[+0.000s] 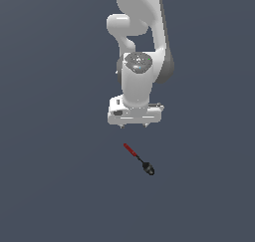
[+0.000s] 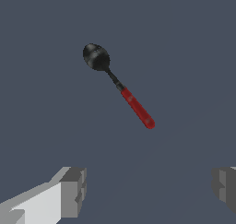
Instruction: Pick up the object and move it to a goal position.
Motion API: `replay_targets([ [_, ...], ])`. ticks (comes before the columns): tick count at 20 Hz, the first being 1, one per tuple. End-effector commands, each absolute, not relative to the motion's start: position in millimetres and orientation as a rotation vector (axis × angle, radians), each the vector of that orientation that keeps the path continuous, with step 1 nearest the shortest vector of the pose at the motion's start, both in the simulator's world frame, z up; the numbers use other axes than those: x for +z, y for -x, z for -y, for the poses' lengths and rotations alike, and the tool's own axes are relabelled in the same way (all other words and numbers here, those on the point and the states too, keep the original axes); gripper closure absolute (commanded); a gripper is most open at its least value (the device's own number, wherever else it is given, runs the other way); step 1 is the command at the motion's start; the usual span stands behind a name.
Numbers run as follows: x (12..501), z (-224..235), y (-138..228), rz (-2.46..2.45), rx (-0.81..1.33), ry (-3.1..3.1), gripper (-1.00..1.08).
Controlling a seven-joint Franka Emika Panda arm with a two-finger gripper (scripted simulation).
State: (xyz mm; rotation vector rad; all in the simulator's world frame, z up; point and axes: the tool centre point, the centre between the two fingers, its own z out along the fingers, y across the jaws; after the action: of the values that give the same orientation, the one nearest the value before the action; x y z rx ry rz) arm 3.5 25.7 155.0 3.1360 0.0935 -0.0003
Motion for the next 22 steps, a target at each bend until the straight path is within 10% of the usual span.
replay_targets([
  [1, 155.0, -25.7, -3.5, -0.093, 0.000, -3.136, -0.92],
  [22, 149.5, -54.4, -16.0, -0.216, 0.018, -3.136, -0.92],
])
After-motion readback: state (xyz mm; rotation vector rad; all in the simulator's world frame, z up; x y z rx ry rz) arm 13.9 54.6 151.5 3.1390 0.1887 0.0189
